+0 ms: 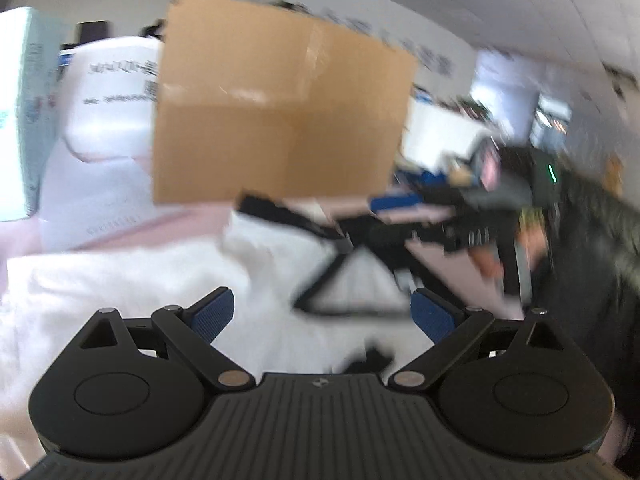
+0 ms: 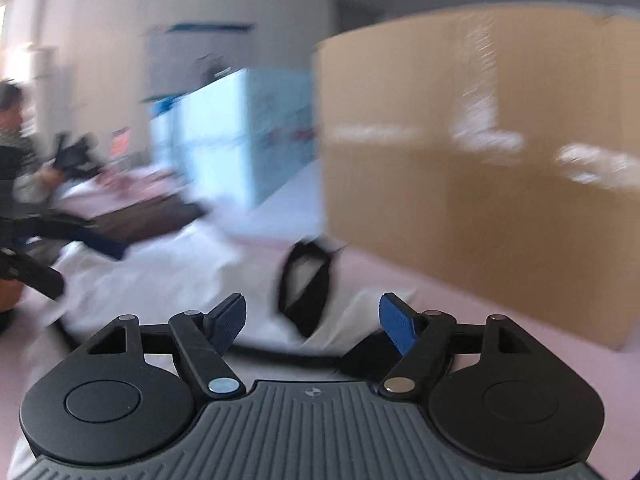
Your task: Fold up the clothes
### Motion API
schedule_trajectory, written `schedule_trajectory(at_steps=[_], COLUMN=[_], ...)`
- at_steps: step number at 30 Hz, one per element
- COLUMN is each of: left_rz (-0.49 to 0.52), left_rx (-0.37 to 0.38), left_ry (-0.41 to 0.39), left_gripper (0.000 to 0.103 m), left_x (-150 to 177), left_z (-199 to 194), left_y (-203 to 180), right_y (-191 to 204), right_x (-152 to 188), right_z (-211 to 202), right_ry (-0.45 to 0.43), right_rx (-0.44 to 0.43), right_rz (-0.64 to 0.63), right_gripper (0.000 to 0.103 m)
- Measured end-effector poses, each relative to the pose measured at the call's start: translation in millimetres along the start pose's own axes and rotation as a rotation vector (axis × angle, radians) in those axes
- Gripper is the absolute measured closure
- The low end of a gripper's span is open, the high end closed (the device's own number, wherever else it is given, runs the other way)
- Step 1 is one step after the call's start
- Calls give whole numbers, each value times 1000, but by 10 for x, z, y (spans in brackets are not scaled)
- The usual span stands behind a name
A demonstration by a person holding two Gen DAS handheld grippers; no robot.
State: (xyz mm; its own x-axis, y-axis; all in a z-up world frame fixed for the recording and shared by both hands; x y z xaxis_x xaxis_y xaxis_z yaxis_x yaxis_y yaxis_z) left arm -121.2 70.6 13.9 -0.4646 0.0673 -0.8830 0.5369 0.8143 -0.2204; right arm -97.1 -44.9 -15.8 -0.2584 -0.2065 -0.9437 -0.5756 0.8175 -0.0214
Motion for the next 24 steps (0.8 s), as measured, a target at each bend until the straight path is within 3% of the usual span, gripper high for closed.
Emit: schedule_trajectory(at_steps=[4,5,8,10,12,13,14,18,20,24], left_rz=[-75,-98,-175,-173,-150,-153,-185,-364,-387,-335], left_rx=[-233,-248,-212,-206,-208,-205,-199,-109,-69,-115], left_ry=[21,25,47,93,147,203,234,267,277,266], left_gripper=[8,8,8,8,8,8,8,9,9,9], left_x=[-381,-436,-489,-348,-206,-97,-33,-18,7,56], left_z=[373,458,756,910,992,1041,1060,1100,1128,1238], left_y=[139,152,159,227,299,431,531,698,659,659], right_y=[209,283,400,416,421,413,408,257,185,246], right_x=[18,32,81,141,185,205,205,48,-16,-136], right_z=[60,86,284,427,528,584,597,571,519,339], right_ry=[8,15,52,101,140,164,168,101,68,-27], right_rx=[-25,-38,65,126,149,155,158,220,201,52], right_rz=[-77,-101,-179,-186,-186,-186,-185,-101,-45,-7], right_gripper=[37,37,37,41,60,76,84,95,95,95])
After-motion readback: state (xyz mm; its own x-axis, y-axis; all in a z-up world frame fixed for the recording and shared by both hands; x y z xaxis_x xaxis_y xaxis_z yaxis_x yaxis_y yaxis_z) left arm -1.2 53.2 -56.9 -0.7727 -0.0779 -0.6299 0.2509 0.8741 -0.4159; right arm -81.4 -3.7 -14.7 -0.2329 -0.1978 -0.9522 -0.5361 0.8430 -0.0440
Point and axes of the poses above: each gripper's, at about its wrist camera, not at the fingertips, and z roughly the way its jaws point, y to its left, x to its underside, the point moved 9 cm from there along z, roughly the way its jaws point, and after that the axes turned 4 degrees about x, right-handed, at the moved point
